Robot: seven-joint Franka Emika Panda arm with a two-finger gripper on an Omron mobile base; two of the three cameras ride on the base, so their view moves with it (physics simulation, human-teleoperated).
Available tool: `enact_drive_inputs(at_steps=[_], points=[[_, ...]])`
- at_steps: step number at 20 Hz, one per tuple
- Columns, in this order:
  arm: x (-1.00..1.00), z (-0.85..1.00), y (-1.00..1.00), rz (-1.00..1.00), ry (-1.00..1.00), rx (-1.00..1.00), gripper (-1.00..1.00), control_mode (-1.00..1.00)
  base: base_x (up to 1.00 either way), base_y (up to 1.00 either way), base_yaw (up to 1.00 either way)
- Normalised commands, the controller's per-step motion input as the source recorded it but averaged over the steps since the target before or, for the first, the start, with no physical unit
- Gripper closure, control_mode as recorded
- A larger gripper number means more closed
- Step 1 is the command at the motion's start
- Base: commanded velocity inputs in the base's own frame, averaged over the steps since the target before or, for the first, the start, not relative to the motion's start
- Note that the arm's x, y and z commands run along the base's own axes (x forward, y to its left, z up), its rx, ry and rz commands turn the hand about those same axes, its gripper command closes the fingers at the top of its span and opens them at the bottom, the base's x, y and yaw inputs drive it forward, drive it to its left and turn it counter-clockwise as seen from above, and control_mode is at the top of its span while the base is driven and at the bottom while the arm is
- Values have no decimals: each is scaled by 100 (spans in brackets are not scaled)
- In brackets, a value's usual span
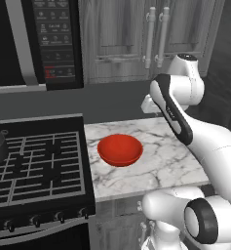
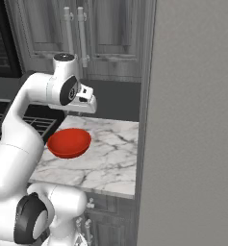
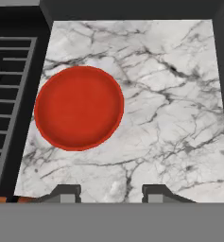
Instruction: Open the cabinet and move the ladle to the pot. Then close the cabinet.
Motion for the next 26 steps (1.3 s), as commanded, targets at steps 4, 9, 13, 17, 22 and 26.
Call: enact_drive_inputs(at_steps=[4, 9, 13, 17, 22, 26], points=[[-19, 0, 0, 0, -7, 0, -100, -100, 0, 0, 0], [-57, 0, 0, 0, -21, 0, -100, -100, 0, 0, 0], [-55, 11, -1, -2, -29, -2, -100, -100, 0, 0, 0], [-22, 37, 0, -1, -20, -2, -100, -100, 0, 0, 0], [-8, 59, 0, -1, -9, -1, -100, -100, 0, 0, 0], [0, 68, 0, 0, -6, -2, -100, -100, 0, 0, 0]])
